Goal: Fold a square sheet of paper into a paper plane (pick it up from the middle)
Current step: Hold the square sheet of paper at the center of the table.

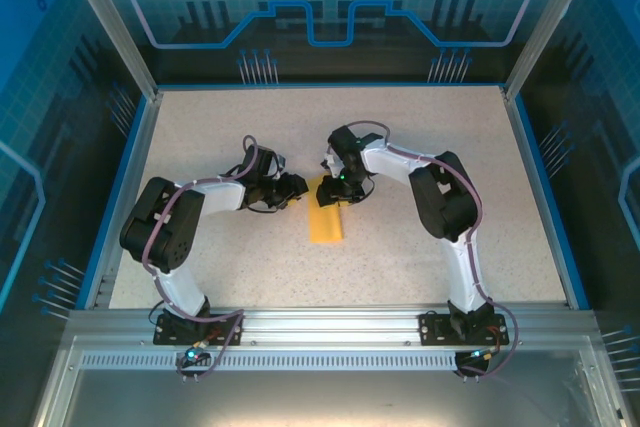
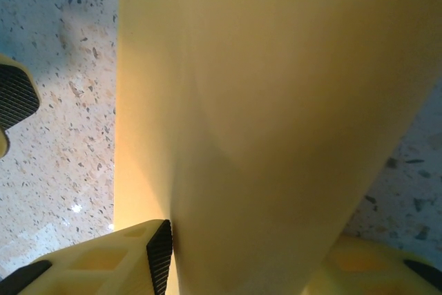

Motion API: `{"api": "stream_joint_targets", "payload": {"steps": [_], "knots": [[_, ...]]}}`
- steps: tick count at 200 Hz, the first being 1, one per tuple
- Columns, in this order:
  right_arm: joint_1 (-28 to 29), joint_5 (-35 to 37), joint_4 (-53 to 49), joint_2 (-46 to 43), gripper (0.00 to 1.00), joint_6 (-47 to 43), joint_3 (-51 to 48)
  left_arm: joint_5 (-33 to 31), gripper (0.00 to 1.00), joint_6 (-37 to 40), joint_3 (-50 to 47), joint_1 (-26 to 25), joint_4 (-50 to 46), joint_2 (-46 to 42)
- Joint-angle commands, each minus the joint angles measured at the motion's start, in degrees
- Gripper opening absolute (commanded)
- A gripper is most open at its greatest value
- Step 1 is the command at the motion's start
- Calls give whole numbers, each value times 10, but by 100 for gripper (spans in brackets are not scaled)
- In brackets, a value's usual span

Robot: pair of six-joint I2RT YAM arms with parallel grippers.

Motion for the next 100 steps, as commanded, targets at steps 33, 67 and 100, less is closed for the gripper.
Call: {"api": "stream_joint_targets", "payload": {"steps": [33,67,100], "knots": [[13,87,-16,82,49,-3,-23,11,35,-12,24,-5,-4,21],[13,88,-17,84,49,4,-21,25,24,-20,26,-6,6,26],[13,88,-20,84,48,7,-20,45,10,-25,35,-7,10,40]]}}
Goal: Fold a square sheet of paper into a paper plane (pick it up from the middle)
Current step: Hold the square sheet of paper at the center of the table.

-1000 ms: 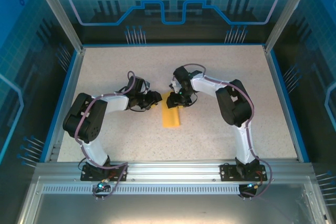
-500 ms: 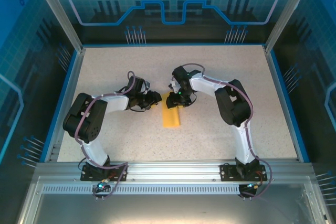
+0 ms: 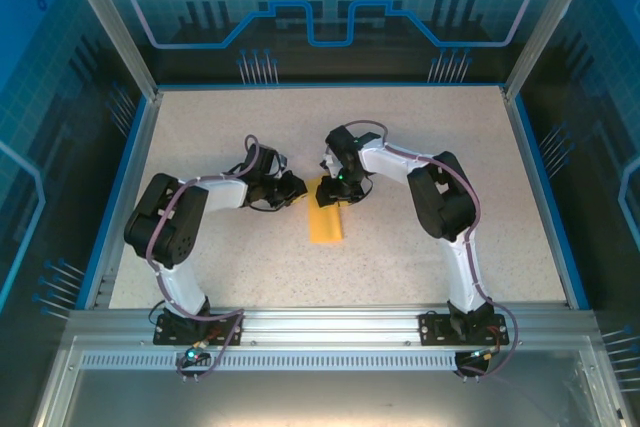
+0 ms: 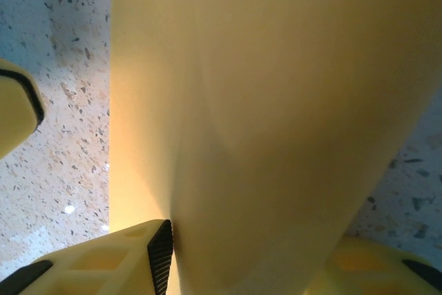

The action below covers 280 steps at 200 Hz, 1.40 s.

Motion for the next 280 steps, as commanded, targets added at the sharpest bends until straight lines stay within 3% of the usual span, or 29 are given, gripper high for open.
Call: {"api": "stream_joint_targets", "payload": {"steps": [1,34,80,280], "knots": [[9,76,-4,77,48,3,-33,28,9,-7,17,-7,7,17],[9,77,-5,77,47,3,-33,36,3,-9,25,-10,2,29],[9,75,-5,77,47,3,-31,38,0,-2,39,-15,-16,44],[12,73,-9,83,47,13,-21,-10,0,30,48,-16,-95,66]]}}
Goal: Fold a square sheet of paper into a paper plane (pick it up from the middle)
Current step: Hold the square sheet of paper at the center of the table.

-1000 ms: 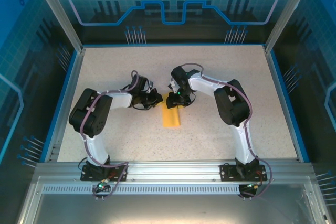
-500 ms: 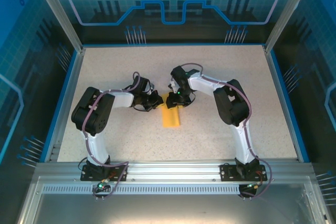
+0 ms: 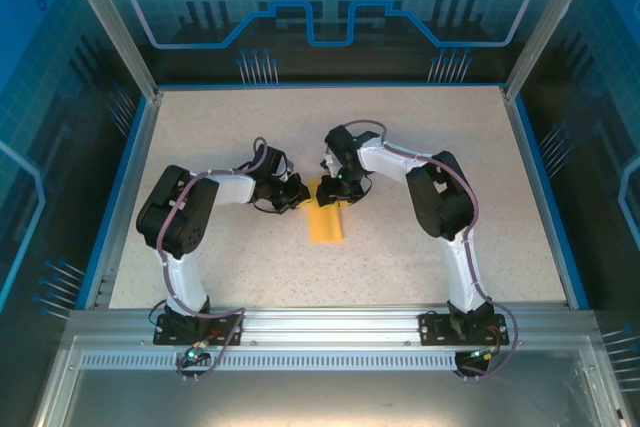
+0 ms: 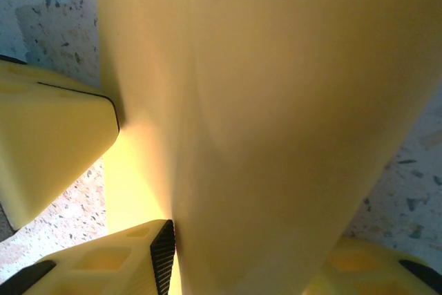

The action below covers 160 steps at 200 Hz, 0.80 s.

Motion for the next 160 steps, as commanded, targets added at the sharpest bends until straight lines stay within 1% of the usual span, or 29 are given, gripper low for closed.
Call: {"api": "stream_joint_targets", "payload": {"steps": [1,10,13,49,58,86,107,116,132,160], "knots": [[12,70,6,72,47,5,-36,-23,0,22,10,-5,-46,17],[12,68,6,73,48,8,-33,-25,0,24,10,-5,-55,19],[12,67,6,58,48,9,-33,-27,0,26,10,-4,-57,19],[8,53,19,-3,52,30,-33,-37,0,37,12,-5,-81,29],[7,50,27,-24,55,38,-41,-41,0,39,12,-5,-84,30],[0,66,55,-104,60,54,-73,-45,0,44,12,-5,-89,35],[-2,88,60,-141,61,51,-83,-43,0,45,16,-6,-89,38],[-2,83,65,-149,61,48,-85,-44,0,46,15,-6,-88,40],[2,46,74,-147,58,37,-82,-44,0,46,15,-6,-89,39],[12,-24,99,-122,45,40,-75,-47,0,45,19,-6,-91,42]]}}
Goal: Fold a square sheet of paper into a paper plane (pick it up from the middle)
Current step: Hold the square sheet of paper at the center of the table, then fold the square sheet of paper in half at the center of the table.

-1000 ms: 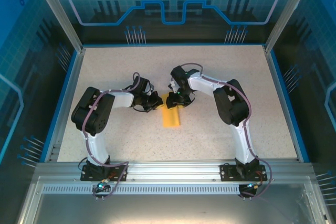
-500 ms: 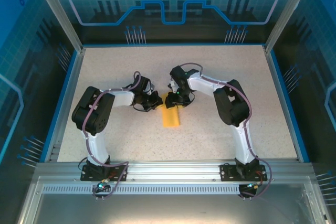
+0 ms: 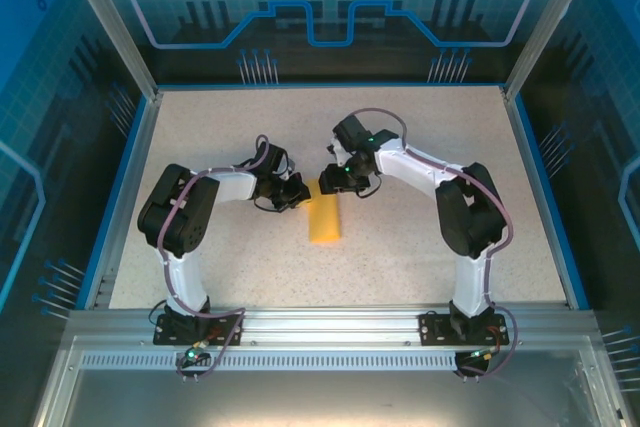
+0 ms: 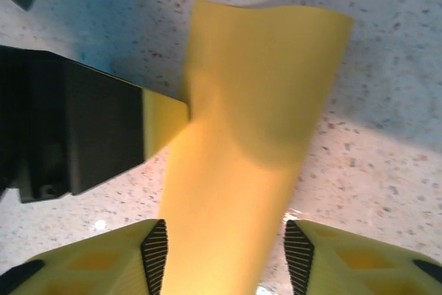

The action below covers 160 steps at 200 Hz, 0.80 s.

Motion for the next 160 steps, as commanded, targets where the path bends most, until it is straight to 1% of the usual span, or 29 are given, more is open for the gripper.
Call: {"api": "stream_joint_targets", "payload": {"steps": [1,25,46,77,160], "knots": [[9,-65,23,20,45,-1,4,-42,0,15,-2,-6,-55,34],[10,-91,40,39,37,10,0,-47,0,14,-1,-6,-58,36],[8,-99,48,51,35,13,-9,-53,0,16,3,-6,-64,39],[0,-98,59,60,33,19,-30,-62,0,17,4,-6,-71,39],[-11,-116,85,69,33,27,-65,-80,0,19,4,-6,-83,38]]}}
